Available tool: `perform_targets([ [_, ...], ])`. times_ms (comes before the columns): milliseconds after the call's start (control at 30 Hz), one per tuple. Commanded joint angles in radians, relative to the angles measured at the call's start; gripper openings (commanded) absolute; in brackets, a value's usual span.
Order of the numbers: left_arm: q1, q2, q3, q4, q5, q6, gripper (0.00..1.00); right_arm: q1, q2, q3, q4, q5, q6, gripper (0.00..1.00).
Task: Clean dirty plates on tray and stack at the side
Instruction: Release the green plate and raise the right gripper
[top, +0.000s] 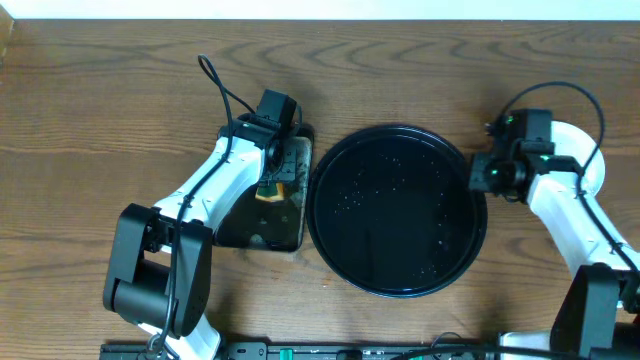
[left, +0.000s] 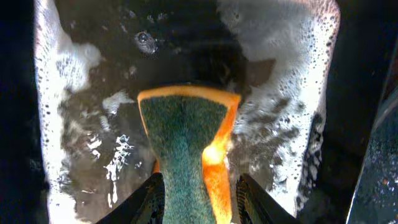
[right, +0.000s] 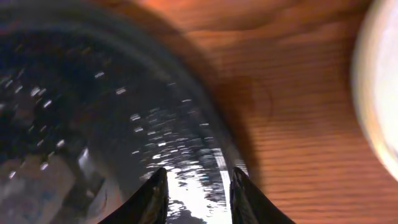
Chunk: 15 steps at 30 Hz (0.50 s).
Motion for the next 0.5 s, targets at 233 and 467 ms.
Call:
perform_targets([
  [233,0.005,-0.186,0.002,-0.023,0.036,0.013,0.68,0.141,0.006,0.063,0.005,-0.004,-0.072,0.99],
  [467,0.055,-0.308,0.002,-0.127,0.036,-0.061,0.75,0.140,0.005,0.258,-0.236,0.026,-0.133,0.99],
])
